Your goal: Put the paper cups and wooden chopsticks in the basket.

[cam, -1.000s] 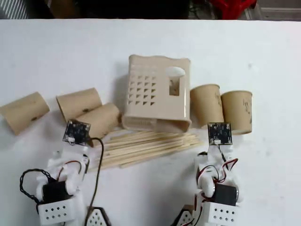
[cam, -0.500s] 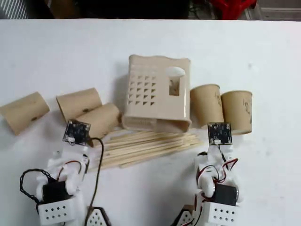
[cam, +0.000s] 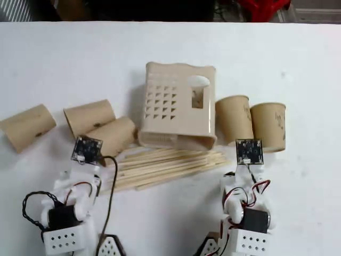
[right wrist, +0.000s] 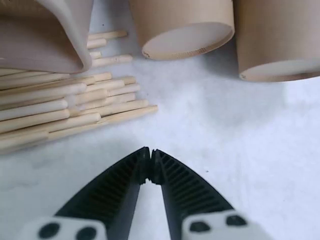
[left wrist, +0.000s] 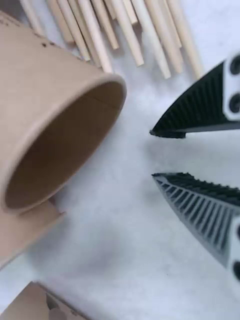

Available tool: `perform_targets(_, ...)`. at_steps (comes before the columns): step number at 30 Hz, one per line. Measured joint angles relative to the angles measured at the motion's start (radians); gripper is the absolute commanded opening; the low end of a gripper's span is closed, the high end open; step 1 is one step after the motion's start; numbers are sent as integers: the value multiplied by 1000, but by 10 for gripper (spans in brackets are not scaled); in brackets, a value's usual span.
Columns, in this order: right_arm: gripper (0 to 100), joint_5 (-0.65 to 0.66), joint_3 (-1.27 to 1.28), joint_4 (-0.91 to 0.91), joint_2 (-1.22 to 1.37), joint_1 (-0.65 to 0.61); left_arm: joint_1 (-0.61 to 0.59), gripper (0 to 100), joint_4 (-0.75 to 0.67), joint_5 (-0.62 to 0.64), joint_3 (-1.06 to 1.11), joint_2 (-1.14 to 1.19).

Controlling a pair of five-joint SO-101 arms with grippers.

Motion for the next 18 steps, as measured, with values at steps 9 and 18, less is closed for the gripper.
perform_targets(9, 18, 0, 0, 0, 0, 0, 37, 133, 0, 0, 0, 0)
perform_targets(18, 17, -2, 0, 0, 0, -49, 181, 134, -2, -2, 0, 0)
